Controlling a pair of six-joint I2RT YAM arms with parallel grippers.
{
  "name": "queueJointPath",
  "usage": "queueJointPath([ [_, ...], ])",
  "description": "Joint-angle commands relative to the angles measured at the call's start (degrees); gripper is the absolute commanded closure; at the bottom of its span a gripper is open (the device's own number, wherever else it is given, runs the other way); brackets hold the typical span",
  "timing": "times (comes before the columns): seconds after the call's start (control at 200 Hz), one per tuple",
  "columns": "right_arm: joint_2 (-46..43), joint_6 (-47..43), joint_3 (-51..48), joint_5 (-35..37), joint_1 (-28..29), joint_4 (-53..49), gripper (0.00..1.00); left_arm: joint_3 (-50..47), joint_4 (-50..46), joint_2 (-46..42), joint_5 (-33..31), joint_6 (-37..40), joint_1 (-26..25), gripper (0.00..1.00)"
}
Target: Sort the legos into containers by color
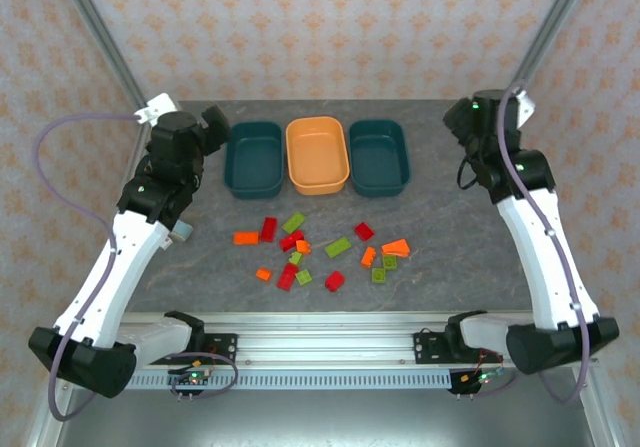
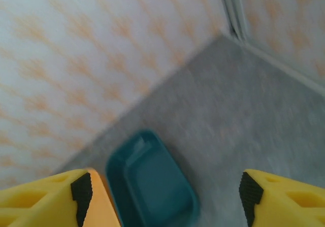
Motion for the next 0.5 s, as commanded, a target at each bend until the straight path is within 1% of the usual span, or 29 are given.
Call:
queueJointPath([
  [0.0,0.7,16.3,-3.1,-2.1,3.4,-21.5,0.24,-1.1,-10.9,2.1,14.3,-0.4,-3.8,0.00],
  [0.06,-0.4,22.2,-7.3,-3.9,6.2,-21.6,0.23,-2.5,-10.1,1.5,18.5,2.4,-6.4,0.00],
  [0.11,-0.6,25.9,-11.1,-6.5,8.3,-20.0,0.23,-3.7,-10.3,1.3,21.7,3.3,-8.2,0.00],
  [0.2,1.2,31.3,-17.4,-10.3,11.8,-16.3,0.21,-6.5,-10.5,0.8,24.8,3.9,-11.7,0.00],
  [0.29,4.0,35.0,-23.5,-16.7,12.1,-10.3,0.19,-9.5,-10.2,0.0,26.0,3.8,-15.7,0.01],
  [0.435,7.3,39.0,-30.5,-22.4,12.0,-0.9,0.18,-13.4,-7.8,-1.6,27.7,2.0,-20.6,0.02],
  [0.495,9.1,39.7,-31.7,-23.4,12.0,0.9,0.18,-14.6,-6.7,-2.0,28.4,1.4,-22.2,0.02],
])
